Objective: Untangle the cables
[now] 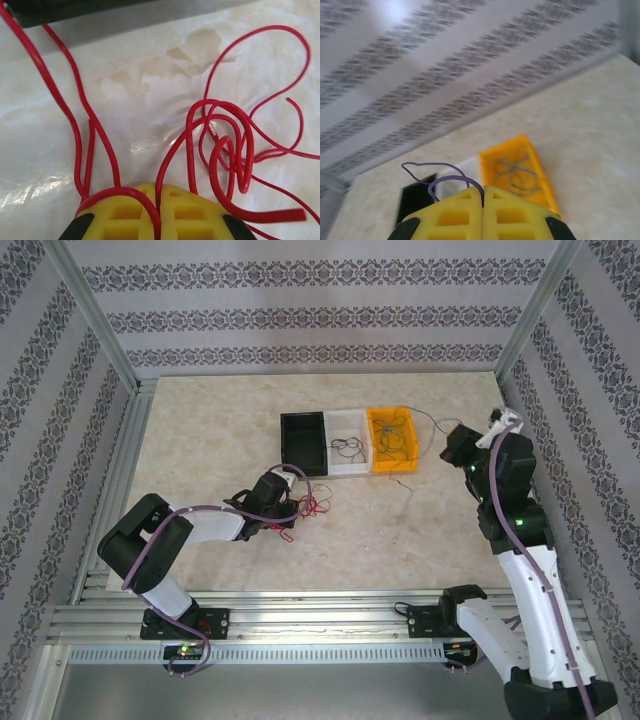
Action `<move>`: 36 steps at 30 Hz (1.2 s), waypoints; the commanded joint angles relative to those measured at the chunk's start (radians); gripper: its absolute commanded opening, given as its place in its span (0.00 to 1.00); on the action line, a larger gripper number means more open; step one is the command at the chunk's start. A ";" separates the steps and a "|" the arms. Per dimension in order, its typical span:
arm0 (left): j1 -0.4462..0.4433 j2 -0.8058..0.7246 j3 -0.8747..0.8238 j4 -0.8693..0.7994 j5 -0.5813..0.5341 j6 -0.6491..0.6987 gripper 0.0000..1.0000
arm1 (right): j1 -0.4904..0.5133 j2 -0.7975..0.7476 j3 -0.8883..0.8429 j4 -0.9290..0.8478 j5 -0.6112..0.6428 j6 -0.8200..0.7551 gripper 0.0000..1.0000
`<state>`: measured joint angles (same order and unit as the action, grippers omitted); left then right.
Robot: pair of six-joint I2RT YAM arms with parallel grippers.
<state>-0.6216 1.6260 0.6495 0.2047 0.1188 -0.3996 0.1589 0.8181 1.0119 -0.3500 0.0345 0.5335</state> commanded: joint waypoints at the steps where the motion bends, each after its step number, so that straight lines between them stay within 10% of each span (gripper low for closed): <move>1: -0.011 0.025 -0.030 -0.004 0.047 0.023 0.00 | 0.113 0.080 0.092 0.080 0.080 -0.095 0.00; 8: -0.010 0.022 -0.033 0.007 0.004 0.007 0.00 | 0.302 0.393 0.340 0.114 0.274 -0.240 0.00; 20: -0.010 -0.044 -0.090 0.024 -0.065 -0.010 0.00 | 0.235 0.808 0.714 0.119 0.230 -0.229 0.00; 36: -0.009 -0.014 -0.064 0.002 -0.062 0.003 0.00 | 0.247 0.905 0.435 0.152 0.081 -0.075 0.00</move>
<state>-0.6228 1.5848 0.5835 0.2600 0.0750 -0.4004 0.3874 1.7123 1.4937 -0.2180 0.1757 0.4088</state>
